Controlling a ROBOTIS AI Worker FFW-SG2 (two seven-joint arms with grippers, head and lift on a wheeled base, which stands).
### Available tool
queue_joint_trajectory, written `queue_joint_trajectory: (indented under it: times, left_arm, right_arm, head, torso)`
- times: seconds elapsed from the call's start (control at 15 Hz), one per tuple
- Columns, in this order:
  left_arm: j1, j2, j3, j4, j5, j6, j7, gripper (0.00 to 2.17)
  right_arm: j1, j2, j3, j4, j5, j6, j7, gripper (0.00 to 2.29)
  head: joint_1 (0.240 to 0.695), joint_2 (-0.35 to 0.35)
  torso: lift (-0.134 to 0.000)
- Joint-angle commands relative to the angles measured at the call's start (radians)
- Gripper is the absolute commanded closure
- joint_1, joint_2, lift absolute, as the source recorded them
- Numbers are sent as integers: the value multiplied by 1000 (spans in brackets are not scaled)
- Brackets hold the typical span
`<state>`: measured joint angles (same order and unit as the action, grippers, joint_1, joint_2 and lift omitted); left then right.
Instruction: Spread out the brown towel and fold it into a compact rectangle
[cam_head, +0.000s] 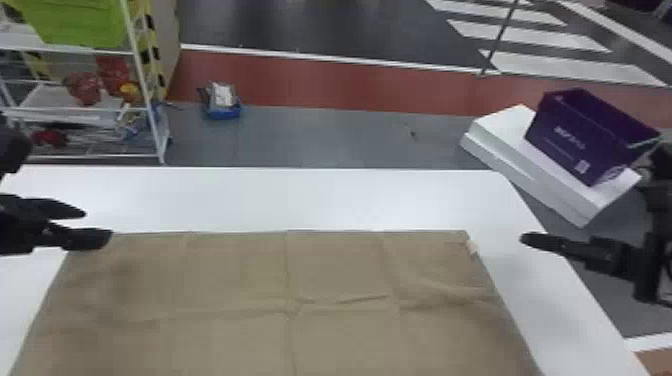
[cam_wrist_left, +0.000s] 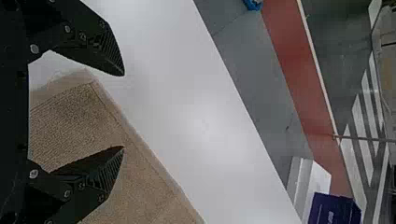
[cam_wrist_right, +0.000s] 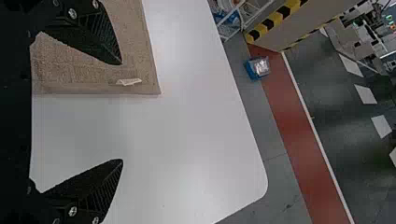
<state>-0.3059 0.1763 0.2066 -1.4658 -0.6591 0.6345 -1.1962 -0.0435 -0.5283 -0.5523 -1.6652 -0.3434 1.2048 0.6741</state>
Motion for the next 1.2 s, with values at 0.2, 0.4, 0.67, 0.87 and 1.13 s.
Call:
queue_joint_trajectory:
  times: [0.2,0.4,0.67,0.87,1.13]
  left_arm:
    - [-30,9,-21,59,-56,0,4,394]
    - [-38,9,-26,81,-62,3,9,603]
    - [-41,9,-26,84,-63,3,1,603]
    - [-39,9,-24,87,-70,3,15,603]
    - [-45,9,-24,107,-80,3,9,603]
  right_arm:
    - [-1,-1,-6,7,1,0,-1,147]
    - [-1,1,-8,10,0,0,-1,147]
    - [-1,-1,-12,16,0,0,-1,147]
    - [1,-4,-15,16,-8,0,1,147]
    - [2,-4,-17,18,-11,-3,1,147]
  head:
    - [695,-194]
    - [695,-191]
    - [695,-192]
    - [695,-194]
    - [695,-190]
  torso:
    - [-124]
    - [-124]
    - [-124]
    - [-124]
    - [-124]
